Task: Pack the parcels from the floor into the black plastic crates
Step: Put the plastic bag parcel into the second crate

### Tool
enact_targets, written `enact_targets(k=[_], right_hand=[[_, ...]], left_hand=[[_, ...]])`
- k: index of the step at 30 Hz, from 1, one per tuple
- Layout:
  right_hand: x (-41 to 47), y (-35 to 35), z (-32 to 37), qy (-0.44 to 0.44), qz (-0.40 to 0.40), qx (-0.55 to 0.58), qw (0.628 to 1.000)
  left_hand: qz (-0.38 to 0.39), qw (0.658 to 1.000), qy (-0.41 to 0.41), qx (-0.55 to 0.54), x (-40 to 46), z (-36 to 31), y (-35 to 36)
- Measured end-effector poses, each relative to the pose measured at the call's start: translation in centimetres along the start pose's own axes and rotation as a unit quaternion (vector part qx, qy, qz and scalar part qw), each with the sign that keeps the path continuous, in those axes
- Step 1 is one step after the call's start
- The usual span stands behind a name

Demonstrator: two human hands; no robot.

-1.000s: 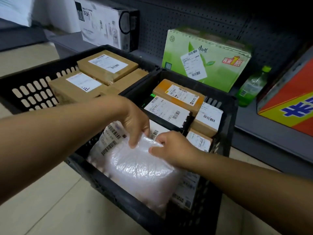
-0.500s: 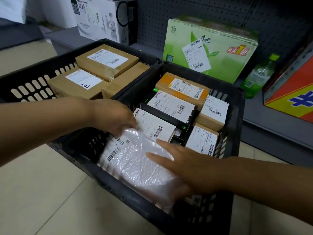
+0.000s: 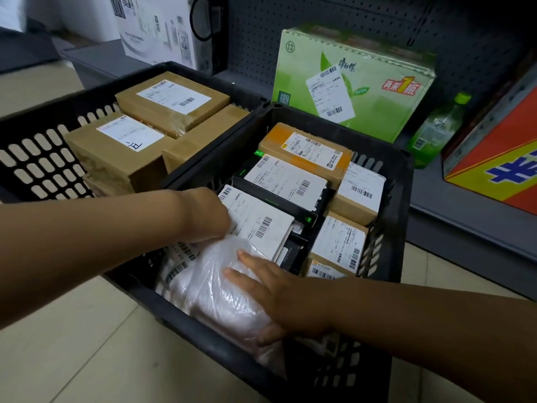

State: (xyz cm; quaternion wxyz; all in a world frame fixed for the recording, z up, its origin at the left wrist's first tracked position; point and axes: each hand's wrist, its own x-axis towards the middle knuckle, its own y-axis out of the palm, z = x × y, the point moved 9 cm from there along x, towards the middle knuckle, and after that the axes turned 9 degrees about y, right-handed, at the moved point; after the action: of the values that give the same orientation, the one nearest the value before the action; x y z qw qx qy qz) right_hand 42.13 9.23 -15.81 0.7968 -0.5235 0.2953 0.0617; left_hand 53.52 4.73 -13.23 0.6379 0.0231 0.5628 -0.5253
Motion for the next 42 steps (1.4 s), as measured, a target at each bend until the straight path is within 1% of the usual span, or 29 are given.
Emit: enact_targets(k=[1, 4, 5, 7, 9, 10, 11, 12, 13, 15, 17, 19, 20, 22, 23, 25, 27, 28, 29, 30, 31, 32, 33, 34, 37, 40, 42], right_hand=[[0.0, -0.2, -0.1, 0.0, -0.004, 0.0, 1.0], [-0.2, -1.1, -0.2, -0.019, -0.016, -0.031, 0.999], [-0.5, -1.8, -0.4, -0.024, -0.024, -0.035, 0.999], [-1.1, -3.3, -1.4, -0.007, -0.048, -0.007, 0.999], [-1.3, -4.0, -2.5, 0.027, -0.046, 0.063, 0.997], [-1.2, -3.7, -2.8, 0.04, -0.032, 0.092, 0.994], [-1.1, -3.2, -2.8, 0.052, -0.016, 0.108, 0.993], [-0.7, -2.7, -2.6, 0.063, -0.002, 0.122, 0.991], [-0.4, -2.1, -2.5, 0.074, 0.01, 0.129, 0.989], [-0.2, -1.4, -1.9, 0.077, 0.022, 0.12, 0.99], [-0.4, -1.4, -1.1, 0.055, 0.031, 0.121, 0.991], [-1.0, -2.1, -0.7, 0.038, 0.044, 0.177, 0.983], [-1.3, -2.4, -0.7, 0.032, 0.048, 0.199, 0.978], [-1.1, -2.6, -1.0, 0.02, 0.043, 0.195, 0.98], [-0.8, -2.5, -1.5, 0.023, 0.031, 0.17, 0.985], [-0.4, -3.2, -2.8, 0.043, -0.029, 0.096, 0.994], [-0.6, -5.0, -3.9, 0.067, -0.103, 0.012, 0.992], [-1.0, -6.2, -4.5, 0.078, -0.135, -0.004, 0.988], [-1.4, -7.3, -5.3, 0.095, -0.154, 0.005, 0.984], [-1.7, -8.0, -6.2, 0.115, -0.154, 0.036, 0.981], [-1.9, -8.3, -7.0, 0.129, -0.142, 0.082, 0.978], [-2.0, -8.1, -7.4, 0.135, -0.118, 0.119, 0.976], [-1.8, -7.5, -7.5, 0.134, -0.091, 0.134, 0.978], [-1.7, -6.9, -7.4, 0.132, -0.069, 0.125, 0.981], [-0.6, -5.1, -7.2, 0.136, -0.043, 0.03, 0.989], [0.8, -4.4, -7.2, 0.127, -0.054, -0.028, 0.99], [1.3, -4.3, -6.9, 0.112, -0.066, -0.047, 0.99]], left_hand=[[-0.013, 1.0, 0.007, 0.016, 0.3, 0.0, -0.5], [-0.022, 1.0, 0.001, -0.009, 0.1, -0.1, -0.3], [-0.039, 0.998, 0.002, -0.041, -0.2, 0.3, -0.4], [-0.079, 0.986, -0.015, -0.146, -1.1, 1.8, -0.4], [-0.144, 0.958, 0.007, -0.248, -1.8, 2.1, -0.9], [-0.163, 0.935, 0.038, -0.313, -1.9, 1.6, -1.1], [-0.172, 0.904, 0.074, -0.384, -1.9, 0.8, -1.1], [-0.165, 0.886, 0.102, -0.421, -1.8, -0.1, -0.8], [-0.151, 0.888, 0.119, -0.418, -1.5, -1.0, -0.5], [-0.122, 0.906, 0.115, -0.388, -0.6, -1.7, 1.1], [-0.111, 0.899, 0.119, -0.406, -0.2, -1.6, 2.1], [-0.107, 0.9, 0.129, -0.404, 0.1, -1.6, 2.5], [-0.109, 0.905, 0.124, -0.391, 0.4, -1.5, 2.7], [-0.132, 0.913, 0.093, -0.374, 1.2, -1.4, 2.5], [-0.152, 0.917, 0.072, -0.363, 1.5, -1.3, 2.2], [-0.204, 0.919, 0.032, -0.337, 1.8, -0.9, 1.1], [-0.255, 0.917, 0.003, -0.306, 1.2, -0.6, 0.3], [-0.286, 0.921, -0.008, -0.265, 0.8, -0.3, -0.1], [-0.316, 0.924, -0.013, -0.214, 0.4, -0.3, -0.4], [-0.334, 0.927, -0.011, -0.172, 0.2, -0.4, -0.6], [-0.331, 0.931, -0.002, -0.155, 0.3, -0.6, -0.4], [-0.305, 0.937, 0.011, -0.172, 0.5, -0.8, 0.0], [-0.269, 0.941, 0.025, -0.205, 0.9, -0.9, 0.6], [-0.236, 0.943, 0.038, -0.231, 1.3, -1.1, 1.1], [-0.196, 0.942, 0.047, -0.268, 2.2, -1.3, 1.8], [-0.168, 0.939, 0.042, -0.298, 3.2, -1.5, 2.7], [-0.167, 0.937, 0.05, -0.303, 3.4, -1.6, 2.9]])
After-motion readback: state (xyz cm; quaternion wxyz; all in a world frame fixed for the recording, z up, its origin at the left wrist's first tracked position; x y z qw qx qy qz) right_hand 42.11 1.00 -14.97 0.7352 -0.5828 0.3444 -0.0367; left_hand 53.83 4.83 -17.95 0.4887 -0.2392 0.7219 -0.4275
